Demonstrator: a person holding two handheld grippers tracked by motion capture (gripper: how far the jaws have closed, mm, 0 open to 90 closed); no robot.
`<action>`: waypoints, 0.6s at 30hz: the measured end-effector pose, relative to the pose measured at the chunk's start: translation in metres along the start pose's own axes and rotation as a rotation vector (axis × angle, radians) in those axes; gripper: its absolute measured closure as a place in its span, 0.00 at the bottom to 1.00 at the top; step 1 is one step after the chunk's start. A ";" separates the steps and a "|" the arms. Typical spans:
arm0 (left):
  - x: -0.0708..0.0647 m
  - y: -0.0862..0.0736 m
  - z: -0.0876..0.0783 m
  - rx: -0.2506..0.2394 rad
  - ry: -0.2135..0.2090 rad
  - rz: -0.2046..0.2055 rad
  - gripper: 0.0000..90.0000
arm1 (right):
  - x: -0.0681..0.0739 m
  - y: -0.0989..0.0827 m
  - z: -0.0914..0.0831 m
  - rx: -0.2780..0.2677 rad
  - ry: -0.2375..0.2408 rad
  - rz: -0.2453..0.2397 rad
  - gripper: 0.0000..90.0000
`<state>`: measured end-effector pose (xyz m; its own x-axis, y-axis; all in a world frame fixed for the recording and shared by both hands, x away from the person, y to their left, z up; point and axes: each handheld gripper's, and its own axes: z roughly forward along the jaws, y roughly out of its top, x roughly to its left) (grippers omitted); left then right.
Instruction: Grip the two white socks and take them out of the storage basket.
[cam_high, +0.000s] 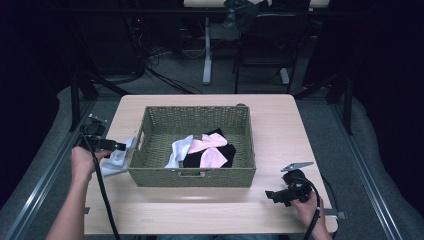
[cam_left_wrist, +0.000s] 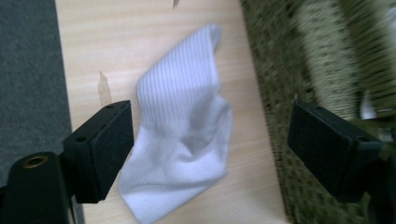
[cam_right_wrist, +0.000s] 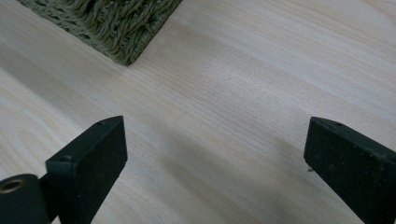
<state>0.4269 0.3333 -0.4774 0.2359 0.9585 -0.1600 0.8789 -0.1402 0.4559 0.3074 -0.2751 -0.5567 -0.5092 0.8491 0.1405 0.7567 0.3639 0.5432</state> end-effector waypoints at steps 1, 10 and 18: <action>-0.003 0.004 -0.007 -0.011 0.001 0.010 0.16 | 0.000 0.000 0.000 -0.001 0.002 0.001 0.06; -0.042 0.028 -0.042 -0.067 0.012 0.108 0.08 | 0.000 -0.004 -0.006 -0.020 -0.012 0.009 0.06; -0.073 0.049 -0.054 -0.070 -0.003 0.175 0.07 | 0.001 0.001 -0.003 -0.017 0.002 0.001 0.06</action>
<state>0.4307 0.2697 -0.3963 0.3837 0.9203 -0.0759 0.7936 -0.2866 0.5367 0.3064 -0.2751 -0.5539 -0.5097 0.8485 0.1426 0.7499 0.3568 0.5571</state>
